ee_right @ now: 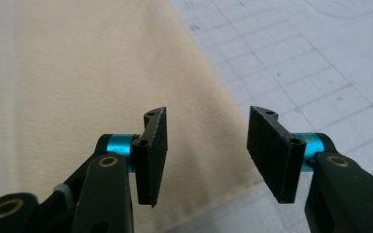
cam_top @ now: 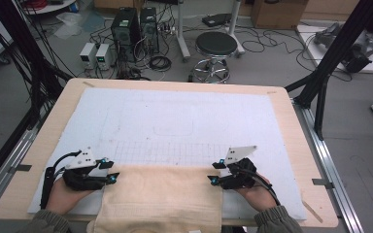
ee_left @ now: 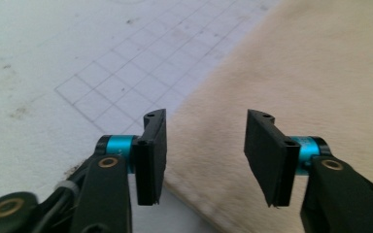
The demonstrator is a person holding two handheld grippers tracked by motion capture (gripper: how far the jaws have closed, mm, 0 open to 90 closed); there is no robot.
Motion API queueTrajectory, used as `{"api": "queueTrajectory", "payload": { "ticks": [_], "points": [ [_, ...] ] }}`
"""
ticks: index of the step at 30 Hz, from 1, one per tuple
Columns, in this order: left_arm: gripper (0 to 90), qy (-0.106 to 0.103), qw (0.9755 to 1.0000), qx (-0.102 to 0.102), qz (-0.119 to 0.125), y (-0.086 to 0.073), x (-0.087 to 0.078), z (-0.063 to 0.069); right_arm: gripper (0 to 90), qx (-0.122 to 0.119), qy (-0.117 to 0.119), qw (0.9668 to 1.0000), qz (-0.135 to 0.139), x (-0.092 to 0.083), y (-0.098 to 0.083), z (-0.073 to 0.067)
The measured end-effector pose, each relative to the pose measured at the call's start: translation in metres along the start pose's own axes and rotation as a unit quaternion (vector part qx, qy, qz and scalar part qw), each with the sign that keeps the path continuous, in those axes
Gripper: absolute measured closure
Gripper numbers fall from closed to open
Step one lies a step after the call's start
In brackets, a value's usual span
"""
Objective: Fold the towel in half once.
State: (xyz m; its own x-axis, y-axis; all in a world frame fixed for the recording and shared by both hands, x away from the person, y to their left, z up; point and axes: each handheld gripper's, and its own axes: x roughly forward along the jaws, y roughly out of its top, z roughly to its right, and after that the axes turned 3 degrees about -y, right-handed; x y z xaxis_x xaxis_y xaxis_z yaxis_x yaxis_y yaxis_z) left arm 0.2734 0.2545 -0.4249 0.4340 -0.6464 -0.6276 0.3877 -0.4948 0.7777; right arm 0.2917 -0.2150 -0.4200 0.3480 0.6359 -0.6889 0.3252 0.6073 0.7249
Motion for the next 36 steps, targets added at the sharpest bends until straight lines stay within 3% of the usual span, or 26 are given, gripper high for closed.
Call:
{"api": "queueTrajectory", "payload": {
  "ticks": [1, 4, 9, 13, 20, 25, 27, 31, 36],
  "points": [
    [47.3, 0.010, 0.9999, -0.001, -0.005, 0.000, 0.002, -0.002, 45.5, 0.001, -0.006, 1.0000, -0.004, 0.002, -0.001, 0.001],
    [45.2, 0.012, 0.9998, -0.013, -0.012, -0.001, 0.008, -0.007, 44.9, 0.008, -0.005, 0.9999, -0.011, 0.005, -0.005, 0.006],
    [44.3, 0.011, 0.9995, -0.021, -0.022, -0.002, 0.014, -0.012, 44.6, 0.013, -0.004, 0.9997, -0.022, 0.008, -0.010, 0.010],
    [44.0, -0.001, 0.9992, -0.028, -0.028, -0.003, 0.016, -0.014, 45.4, 0.014, -0.003, 0.9996, -0.026, 0.011, -0.010, 0.009],
    [55.1, -0.018, 0.9988, -0.041, -0.022, -0.005, 0.016, -0.014, 59.2, 0.021, 0.025, 0.9992, -0.021, 0.012, -0.013, 0.010],
    [72.5, -0.036, 0.9985, -0.034, -0.022, -0.005, 0.015, -0.011, 76.7, 0.022, 0.053, 0.9981, -0.022, 0.012, -0.012, 0.010],
    [76.6, -0.042, 0.9982, -0.035, -0.024, -0.004, 0.015, -0.011, 79.8, 0.019, 0.059, 0.9978, -0.024, 0.012, -0.012, 0.010],
    [81.3, -0.035, 0.9986, -0.031, -0.026, -0.001, 0.014, -0.012, 81.6, 0.023, 0.058, 0.9978, -0.022, 0.011, -0.011, 0.012],
    [82.3, -0.004, 0.9990, -0.042, -0.013, 0.010, 0.017, -0.020, 82.3, 0.028, 0.029, 0.9991, -0.010, 0.007, -0.001, 0.025]
  ]
}}
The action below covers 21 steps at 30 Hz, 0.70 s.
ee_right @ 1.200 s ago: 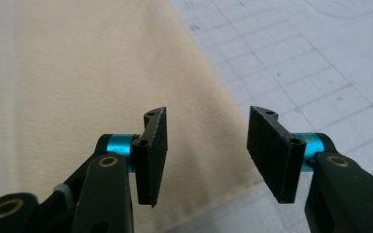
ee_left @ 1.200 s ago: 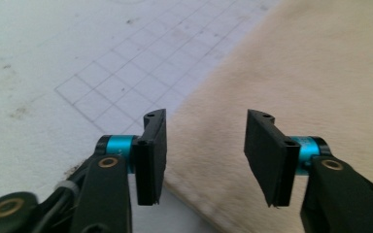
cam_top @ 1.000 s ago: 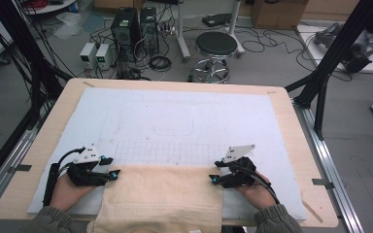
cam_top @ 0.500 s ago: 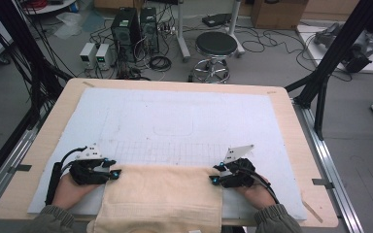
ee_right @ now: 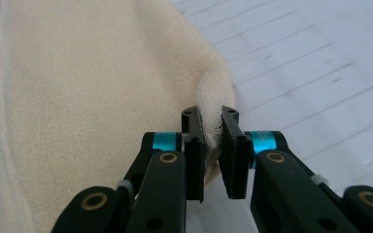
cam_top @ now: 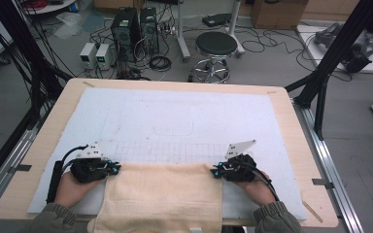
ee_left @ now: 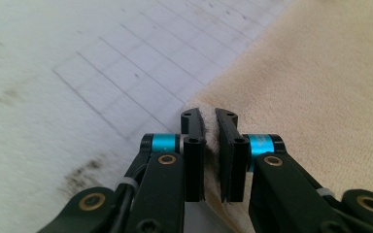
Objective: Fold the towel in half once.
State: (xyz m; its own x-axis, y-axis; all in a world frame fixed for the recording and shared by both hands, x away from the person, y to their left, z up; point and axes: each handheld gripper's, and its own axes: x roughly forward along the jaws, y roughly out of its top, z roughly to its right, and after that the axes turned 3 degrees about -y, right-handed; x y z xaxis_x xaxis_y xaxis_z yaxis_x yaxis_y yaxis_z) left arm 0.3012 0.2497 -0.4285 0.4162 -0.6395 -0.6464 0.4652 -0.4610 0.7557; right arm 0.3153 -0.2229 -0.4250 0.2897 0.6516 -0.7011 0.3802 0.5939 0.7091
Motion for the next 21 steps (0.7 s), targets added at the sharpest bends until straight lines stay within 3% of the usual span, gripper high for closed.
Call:
{"api": "queueTrajectory", "payload": {
  "ticks": [4, 8, 15, 19, 21],
  "points": [
    [82.5, 0.037, 0.9990, -0.005, 0.025, 0.029, 0.006, -0.012, 82.4, -0.008, -0.030, 0.9995, -0.002, -0.002, 0.018, 0.019],
    [82.7, 0.062, 0.9969, -0.016, 0.045, 0.065, 0.015, -0.031, 82.4, 0.012, -0.063, 0.9979, 0.005, -0.009, 0.037, 0.054],
    [82.8, 0.111, 0.9925, -0.016, 0.049, 0.123, 0.025, -0.059, 82.4, 0.013, -0.110, 0.9938, 0.006, -0.014, 0.076, 0.098],
    [82.4, 0.121, 0.9904, -0.021, 0.063, 0.143, 0.022, -0.069, 81.6, 0.025, -0.129, 0.9911, 0.019, -0.022, 0.099, 0.116],
    [78.4, 0.123, 0.9905, -0.022, 0.058, 0.142, 0.023, -0.073, 73.9, 0.033, -0.136, 0.9898, 0.027, -0.023, 0.103, 0.122]
  ]
}}
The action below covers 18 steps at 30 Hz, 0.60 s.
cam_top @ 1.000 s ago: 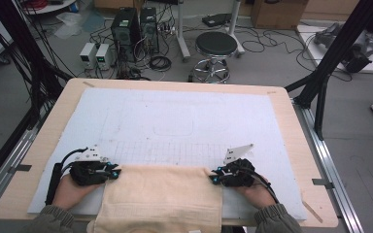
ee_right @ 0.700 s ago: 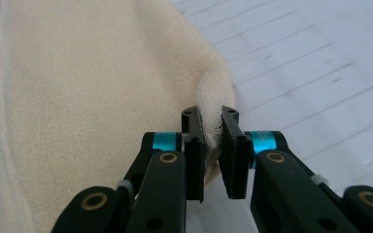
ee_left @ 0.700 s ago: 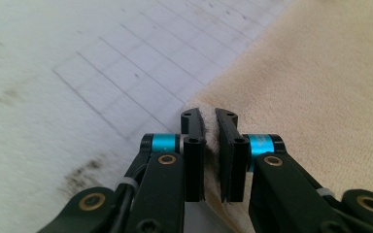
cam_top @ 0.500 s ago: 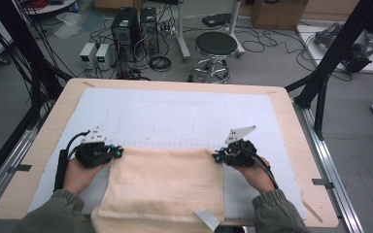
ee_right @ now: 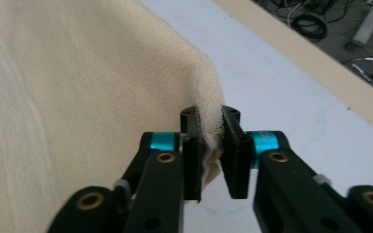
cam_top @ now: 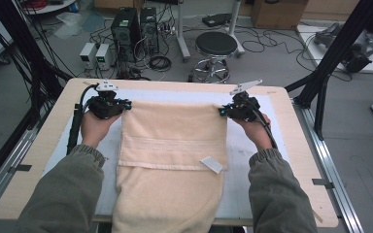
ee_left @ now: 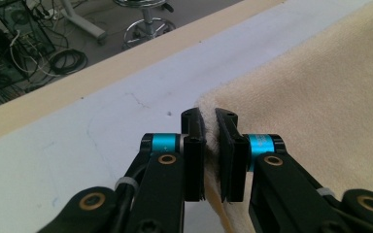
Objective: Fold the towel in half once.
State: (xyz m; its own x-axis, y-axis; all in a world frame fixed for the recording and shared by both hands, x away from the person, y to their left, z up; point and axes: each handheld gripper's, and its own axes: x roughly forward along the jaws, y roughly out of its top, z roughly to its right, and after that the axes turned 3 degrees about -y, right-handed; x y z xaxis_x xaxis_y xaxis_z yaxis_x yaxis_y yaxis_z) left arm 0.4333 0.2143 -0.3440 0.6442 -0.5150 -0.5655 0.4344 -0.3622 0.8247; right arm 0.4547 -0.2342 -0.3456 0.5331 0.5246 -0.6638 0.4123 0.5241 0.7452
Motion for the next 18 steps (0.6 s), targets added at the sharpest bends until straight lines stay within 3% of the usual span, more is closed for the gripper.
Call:
{"api": "queueTrajectory", "payload": {
  "ticks": [2, 9, 11, 14, 18],
  "points": [
    [67.7, 0.002, 0.9998, -0.006, -0.021, -0.006, 0.002, -0.003, 65.2, 0.012, 0.003, 0.9999, 0.000, 0.003, -0.002, 0.002],
    [61.1, -0.020, 0.9996, -0.013, -0.015, -0.041, -0.013, -0.002, 50.8, 0.016, 0.025, 0.9995, -0.014, 0.000, -0.024, -0.014],
    [59.8, -0.035, 0.9992, -0.008, -0.018, -0.049, -0.018, 0.003, 47.8, 0.015, 0.027, 0.9994, -0.015, -0.004, -0.030, -0.022],
    [58.8, -0.047, 0.9989, 0.004, -0.003, -0.061, -0.026, 0.013, 45.1, 0.012, 0.034, 0.9993, -0.007, -0.011, -0.038, -0.035],
    [57.4, -0.067, 0.9974, 0.025, -0.006, -0.077, -0.033, 0.026, 43.6, -0.006, 0.046, 0.9989, -0.003, -0.015, -0.049, -0.056]
  ]
}}
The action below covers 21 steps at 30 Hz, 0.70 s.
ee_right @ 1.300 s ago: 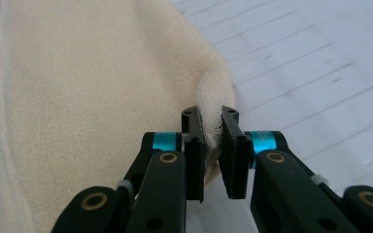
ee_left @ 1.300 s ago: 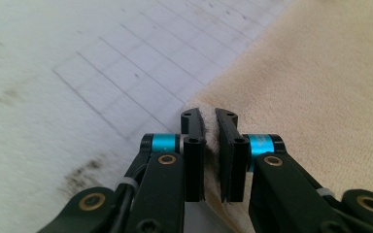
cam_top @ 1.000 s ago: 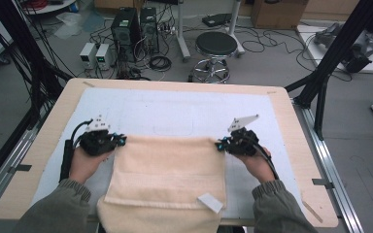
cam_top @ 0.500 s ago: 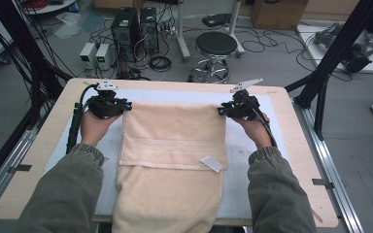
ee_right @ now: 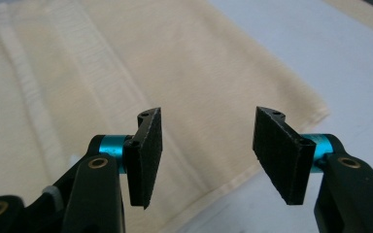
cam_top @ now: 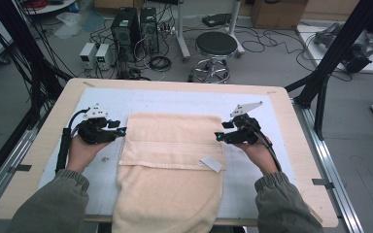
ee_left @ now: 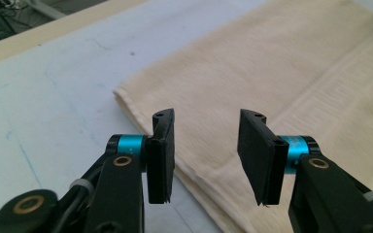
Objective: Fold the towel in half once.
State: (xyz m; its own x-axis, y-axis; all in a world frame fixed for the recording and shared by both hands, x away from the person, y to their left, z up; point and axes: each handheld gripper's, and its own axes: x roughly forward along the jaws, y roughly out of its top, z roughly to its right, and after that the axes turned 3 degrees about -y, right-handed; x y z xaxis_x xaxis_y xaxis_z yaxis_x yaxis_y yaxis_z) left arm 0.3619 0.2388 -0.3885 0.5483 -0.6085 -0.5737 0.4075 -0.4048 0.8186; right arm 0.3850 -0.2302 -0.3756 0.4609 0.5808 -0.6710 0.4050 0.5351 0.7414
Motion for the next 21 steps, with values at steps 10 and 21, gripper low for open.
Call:
{"api": "queueTrajectory", "payload": {
  "ticks": [10, 21],
  "points": [
    [52.1, -0.047, 0.9972, 0.058, 0.001, -0.039, -0.012, 0.044, 44.9, -0.054, 0.010, 0.9985, -0.007, -0.009, -0.023, -0.047],
    [62.5, -0.060, 0.9940, 0.077, -0.049, -0.061, 0.004, 0.052, 59.2, -0.060, 0.033, 0.9967, -0.043, 0.016, -0.060, -0.057]
  ]
}}
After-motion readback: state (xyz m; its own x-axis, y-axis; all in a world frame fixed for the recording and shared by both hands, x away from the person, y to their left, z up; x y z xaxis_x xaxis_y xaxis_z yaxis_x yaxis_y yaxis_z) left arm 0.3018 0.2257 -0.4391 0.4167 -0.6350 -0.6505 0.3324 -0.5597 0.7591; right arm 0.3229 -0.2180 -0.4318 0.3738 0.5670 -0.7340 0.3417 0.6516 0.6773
